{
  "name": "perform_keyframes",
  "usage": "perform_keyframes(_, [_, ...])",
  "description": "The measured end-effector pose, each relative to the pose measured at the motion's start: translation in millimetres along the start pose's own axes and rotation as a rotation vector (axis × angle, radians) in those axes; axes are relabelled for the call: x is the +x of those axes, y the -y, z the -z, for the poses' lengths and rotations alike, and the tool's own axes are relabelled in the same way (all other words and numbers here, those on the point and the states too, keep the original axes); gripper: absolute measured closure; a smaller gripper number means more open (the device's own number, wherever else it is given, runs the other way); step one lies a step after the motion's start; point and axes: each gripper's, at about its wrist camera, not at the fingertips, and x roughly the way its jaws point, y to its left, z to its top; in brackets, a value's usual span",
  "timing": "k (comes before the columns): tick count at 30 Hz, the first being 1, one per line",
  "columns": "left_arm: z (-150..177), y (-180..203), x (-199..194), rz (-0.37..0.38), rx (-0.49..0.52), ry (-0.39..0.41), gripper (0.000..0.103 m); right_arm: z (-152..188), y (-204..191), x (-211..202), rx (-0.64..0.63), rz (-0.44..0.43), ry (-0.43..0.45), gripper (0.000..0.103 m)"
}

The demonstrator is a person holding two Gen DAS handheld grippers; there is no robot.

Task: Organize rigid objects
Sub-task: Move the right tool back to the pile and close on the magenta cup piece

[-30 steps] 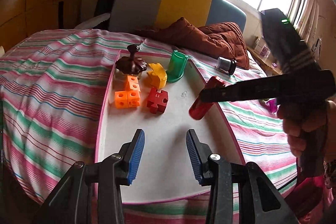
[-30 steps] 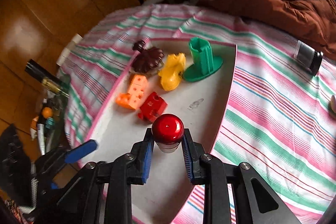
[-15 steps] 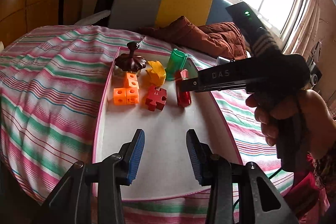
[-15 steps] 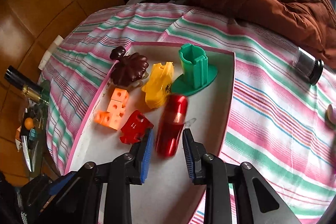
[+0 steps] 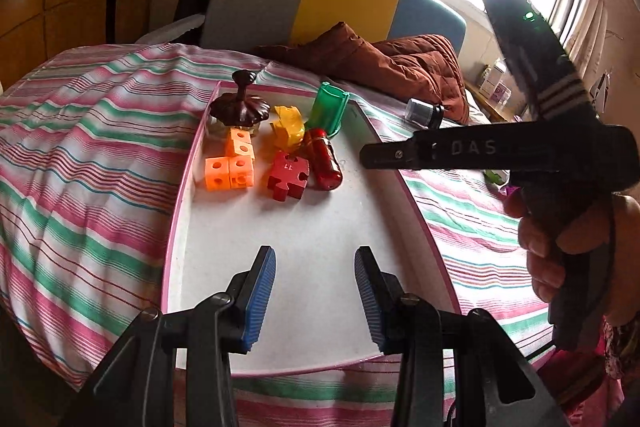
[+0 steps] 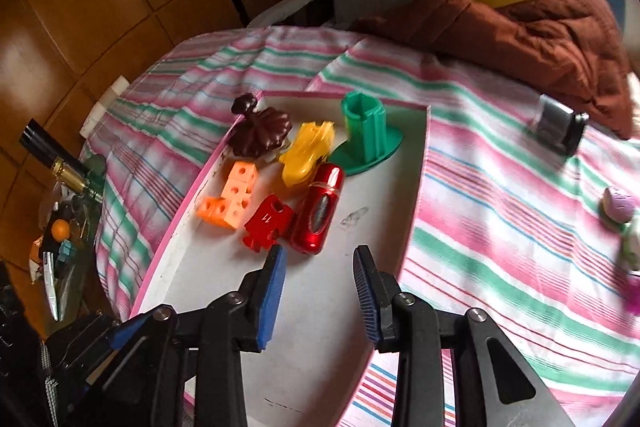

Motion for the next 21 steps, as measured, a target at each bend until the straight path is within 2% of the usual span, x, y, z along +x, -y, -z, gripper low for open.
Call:
perform_keyframes(5, [3.3, 5.3, 0.9, 0.013, 0.018, -0.003, 0.062, 7.8, 7.7, -16.5, -0.015, 0.042, 0.031, 0.067])
perform_keyframes(12, [6.1, 16.1, -3.6, 0.084, 0.041, 0.017, 0.062, 29.5, 38.3, -31.1, -0.008, 0.124, 0.024, 0.067])
perform_keyframes(21, [12.9, 33.4, -9.2, 0.111, 0.085, 0.048, 0.062, 67.4, 118.3, -49.2, 0.100, 0.234, -0.020, 0.067])
